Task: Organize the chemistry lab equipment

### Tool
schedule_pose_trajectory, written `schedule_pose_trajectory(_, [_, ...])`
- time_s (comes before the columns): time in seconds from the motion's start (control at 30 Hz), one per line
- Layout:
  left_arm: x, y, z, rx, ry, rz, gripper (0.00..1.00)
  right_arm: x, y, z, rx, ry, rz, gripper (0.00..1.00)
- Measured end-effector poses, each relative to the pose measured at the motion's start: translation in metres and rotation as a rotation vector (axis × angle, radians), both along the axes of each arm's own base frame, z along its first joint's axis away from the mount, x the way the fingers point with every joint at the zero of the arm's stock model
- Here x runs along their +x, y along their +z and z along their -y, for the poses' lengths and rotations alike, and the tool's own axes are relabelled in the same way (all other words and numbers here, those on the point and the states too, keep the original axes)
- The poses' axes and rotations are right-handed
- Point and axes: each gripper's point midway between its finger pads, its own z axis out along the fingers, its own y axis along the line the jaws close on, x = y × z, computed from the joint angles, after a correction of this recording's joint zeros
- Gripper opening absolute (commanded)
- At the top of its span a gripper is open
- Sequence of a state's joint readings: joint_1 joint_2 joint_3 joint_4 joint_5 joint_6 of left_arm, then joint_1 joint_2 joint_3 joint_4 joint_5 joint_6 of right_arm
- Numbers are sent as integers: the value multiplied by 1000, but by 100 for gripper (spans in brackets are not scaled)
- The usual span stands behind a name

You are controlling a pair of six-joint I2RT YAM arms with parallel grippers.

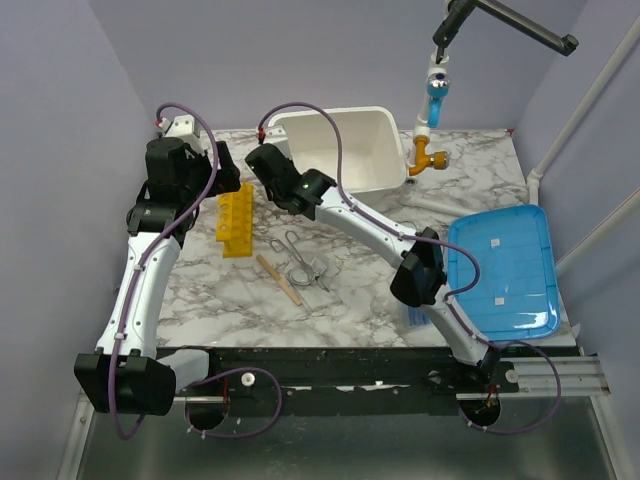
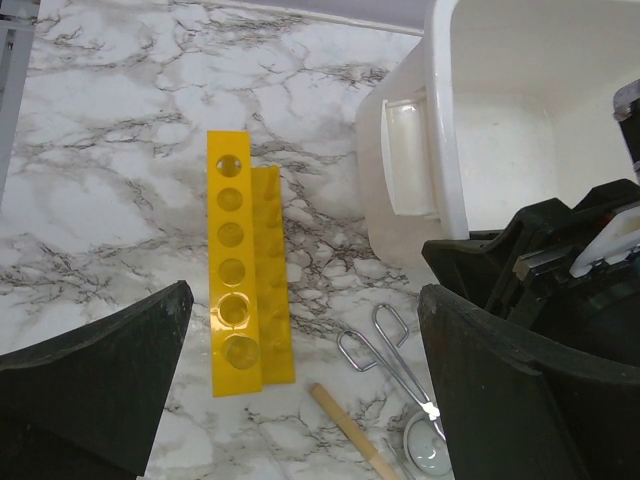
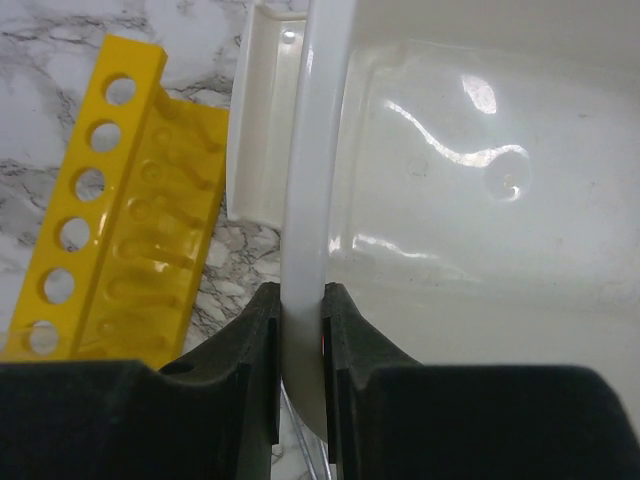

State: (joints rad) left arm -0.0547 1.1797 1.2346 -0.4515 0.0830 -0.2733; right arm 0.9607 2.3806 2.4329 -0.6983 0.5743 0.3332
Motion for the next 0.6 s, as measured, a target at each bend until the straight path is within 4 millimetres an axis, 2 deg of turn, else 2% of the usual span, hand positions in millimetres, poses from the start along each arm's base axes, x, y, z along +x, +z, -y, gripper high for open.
schedule_pose_trajectory(0.1, [0, 0, 0, 0, 1, 1, 99, 0, 8, -4, 46, -9, 1, 1])
schedule_pose_trajectory(0.4, [-1, 1, 0, 0, 1, 4, 99, -12, 16, -17, 88, 5, -4, 1])
schedule_pose_trajectory(0.43, [-1, 1, 0, 0, 1, 4, 99, -14, 16, -19, 94, 8, -6, 3])
schedule_pose_trajectory(0.6, [-1, 1, 0, 0, 1, 4, 99, -20, 16, -25, 104, 17, -11, 39])
